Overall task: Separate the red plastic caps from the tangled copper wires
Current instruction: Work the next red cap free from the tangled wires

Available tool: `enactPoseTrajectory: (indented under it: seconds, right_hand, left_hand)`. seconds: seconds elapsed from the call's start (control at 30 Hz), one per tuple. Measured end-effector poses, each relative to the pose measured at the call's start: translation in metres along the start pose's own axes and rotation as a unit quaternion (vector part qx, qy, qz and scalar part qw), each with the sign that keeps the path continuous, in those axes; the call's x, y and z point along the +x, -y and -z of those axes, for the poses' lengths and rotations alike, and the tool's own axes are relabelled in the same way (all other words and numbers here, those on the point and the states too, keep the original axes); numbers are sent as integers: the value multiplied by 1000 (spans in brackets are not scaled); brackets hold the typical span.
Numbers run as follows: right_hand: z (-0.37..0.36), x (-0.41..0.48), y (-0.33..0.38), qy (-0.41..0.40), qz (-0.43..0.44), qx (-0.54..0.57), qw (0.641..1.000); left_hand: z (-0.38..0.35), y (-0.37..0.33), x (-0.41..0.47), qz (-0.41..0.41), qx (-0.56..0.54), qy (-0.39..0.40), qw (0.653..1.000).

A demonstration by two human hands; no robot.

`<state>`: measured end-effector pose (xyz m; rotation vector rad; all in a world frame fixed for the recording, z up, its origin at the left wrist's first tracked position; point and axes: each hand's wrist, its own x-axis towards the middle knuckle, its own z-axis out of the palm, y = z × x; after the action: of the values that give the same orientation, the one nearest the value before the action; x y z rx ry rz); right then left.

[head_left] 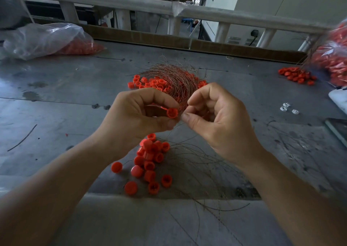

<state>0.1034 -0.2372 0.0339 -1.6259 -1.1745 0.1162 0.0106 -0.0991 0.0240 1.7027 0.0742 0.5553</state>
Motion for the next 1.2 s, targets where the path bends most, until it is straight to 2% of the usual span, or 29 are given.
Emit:
enactPoseTrajectory:
  seconds: [0.37,0.6,1.2]
  right_hand:
    - [0,0,2,7,-17,6,1000]
    - [3,1,1,-20,-16,-6,1000]
    - [5,2,-2,-24,-16,-8,1000]
  left_hand:
    - [0,2,-1,-7,-13,-7,1000]
    - [3,4,0,10,-102,29,994]
    - [6,4,1,25,-147,33,988]
